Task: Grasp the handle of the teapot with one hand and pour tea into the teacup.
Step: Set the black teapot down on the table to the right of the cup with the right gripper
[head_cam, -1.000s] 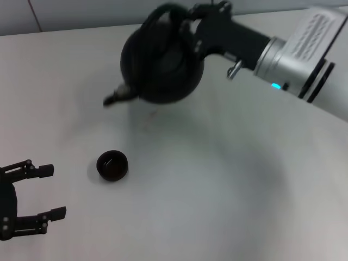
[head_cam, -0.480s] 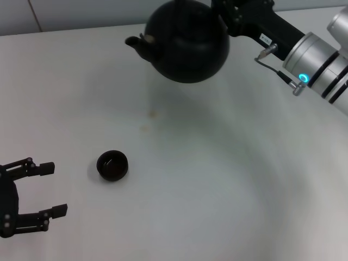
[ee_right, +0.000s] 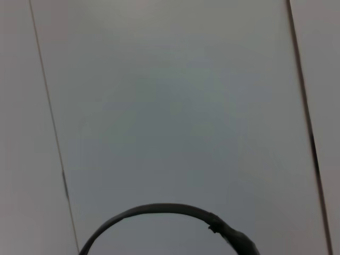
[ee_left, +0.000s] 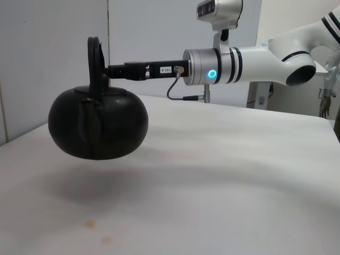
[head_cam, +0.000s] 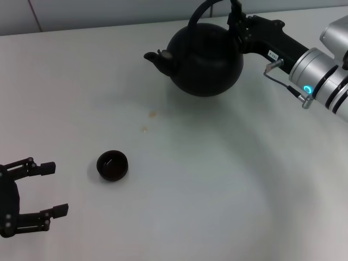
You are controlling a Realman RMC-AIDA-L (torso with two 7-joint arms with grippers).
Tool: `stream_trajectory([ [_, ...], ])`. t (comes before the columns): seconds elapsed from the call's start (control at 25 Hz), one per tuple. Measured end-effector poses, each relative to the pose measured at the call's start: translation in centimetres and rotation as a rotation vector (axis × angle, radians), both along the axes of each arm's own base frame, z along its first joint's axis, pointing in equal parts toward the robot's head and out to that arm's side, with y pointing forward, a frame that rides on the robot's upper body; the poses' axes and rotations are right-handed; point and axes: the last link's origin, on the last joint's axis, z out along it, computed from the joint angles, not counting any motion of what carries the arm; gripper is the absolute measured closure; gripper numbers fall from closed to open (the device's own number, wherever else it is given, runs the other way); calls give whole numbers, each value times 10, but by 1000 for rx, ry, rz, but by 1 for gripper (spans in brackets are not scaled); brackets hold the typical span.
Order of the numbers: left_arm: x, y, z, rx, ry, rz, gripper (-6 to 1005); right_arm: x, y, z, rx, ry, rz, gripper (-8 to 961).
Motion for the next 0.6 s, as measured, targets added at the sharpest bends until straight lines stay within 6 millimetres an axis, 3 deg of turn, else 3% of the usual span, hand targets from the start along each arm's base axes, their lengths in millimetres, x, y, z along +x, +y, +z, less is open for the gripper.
stream_trajectory([
  [0.6,-1,0,0,3,3,-3,163,12,2,-6,-19,-65,-69,868],
])
